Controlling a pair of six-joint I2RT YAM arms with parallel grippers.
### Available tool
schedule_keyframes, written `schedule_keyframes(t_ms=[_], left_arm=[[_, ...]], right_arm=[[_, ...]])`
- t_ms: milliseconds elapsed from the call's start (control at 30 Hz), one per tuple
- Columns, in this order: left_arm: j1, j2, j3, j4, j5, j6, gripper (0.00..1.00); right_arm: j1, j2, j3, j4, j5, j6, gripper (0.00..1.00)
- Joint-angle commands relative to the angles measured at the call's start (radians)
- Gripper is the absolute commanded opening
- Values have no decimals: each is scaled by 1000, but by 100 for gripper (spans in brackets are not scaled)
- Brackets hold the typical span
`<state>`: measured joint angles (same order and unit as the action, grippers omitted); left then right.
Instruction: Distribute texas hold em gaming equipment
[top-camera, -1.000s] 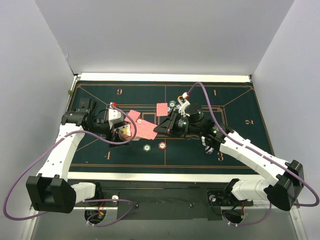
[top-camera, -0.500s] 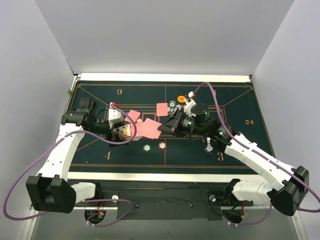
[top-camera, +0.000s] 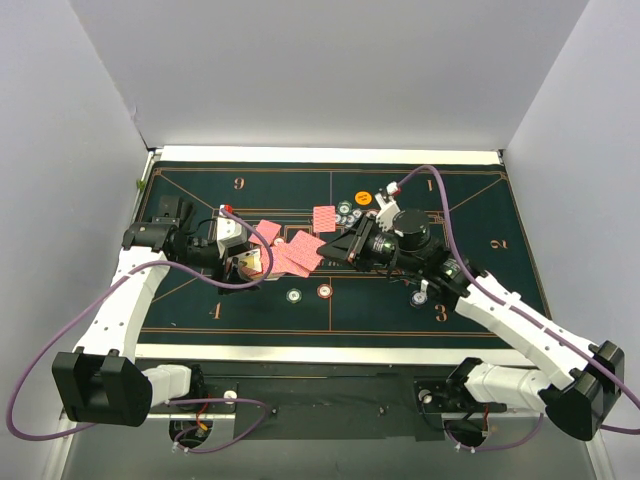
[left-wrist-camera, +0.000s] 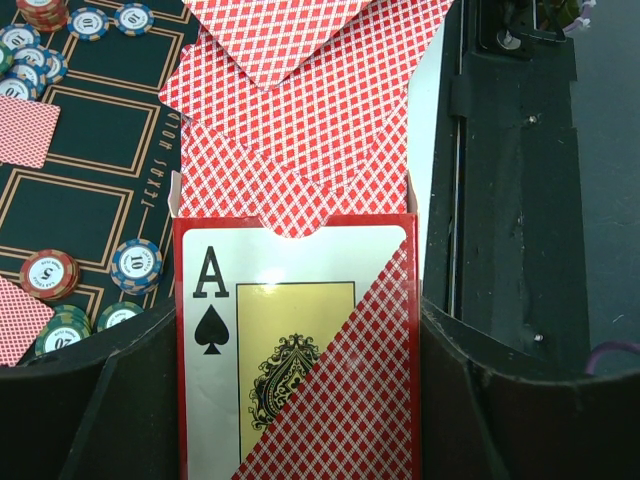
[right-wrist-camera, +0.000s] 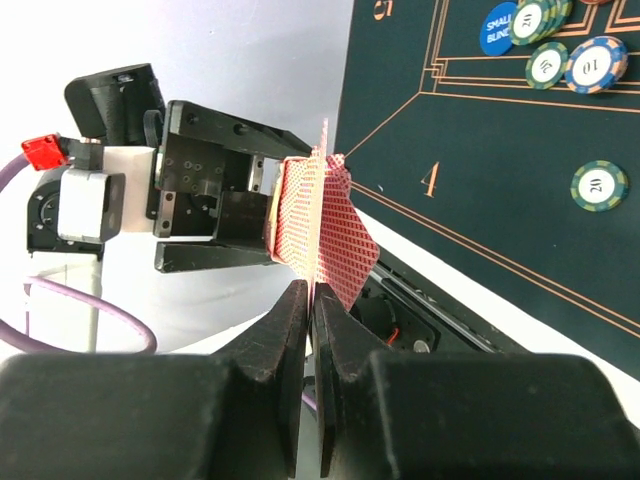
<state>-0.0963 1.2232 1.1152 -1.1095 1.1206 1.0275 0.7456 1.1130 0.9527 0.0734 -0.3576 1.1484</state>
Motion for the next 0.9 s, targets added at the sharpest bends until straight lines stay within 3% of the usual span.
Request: schedule_keyframes(t_ms=[0, 267, 500, 867], left_arm=[[9, -22, 38, 20, 79, 2, 0], [17, -21, 41, 10, 79, 14, 0], [24, -19, 47, -16, 79, 34, 0], [27, -27, 55, -27, 85, 32, 0]], right_arm=[[-11, -25, 3, 127, -33, 39, 3], [-130, -117, 18, 22, -49, 7, 2], [-325, -174, -112, -98, -113, -42, 0], [-371, -72, -353, -124, -9, -176, 0]])
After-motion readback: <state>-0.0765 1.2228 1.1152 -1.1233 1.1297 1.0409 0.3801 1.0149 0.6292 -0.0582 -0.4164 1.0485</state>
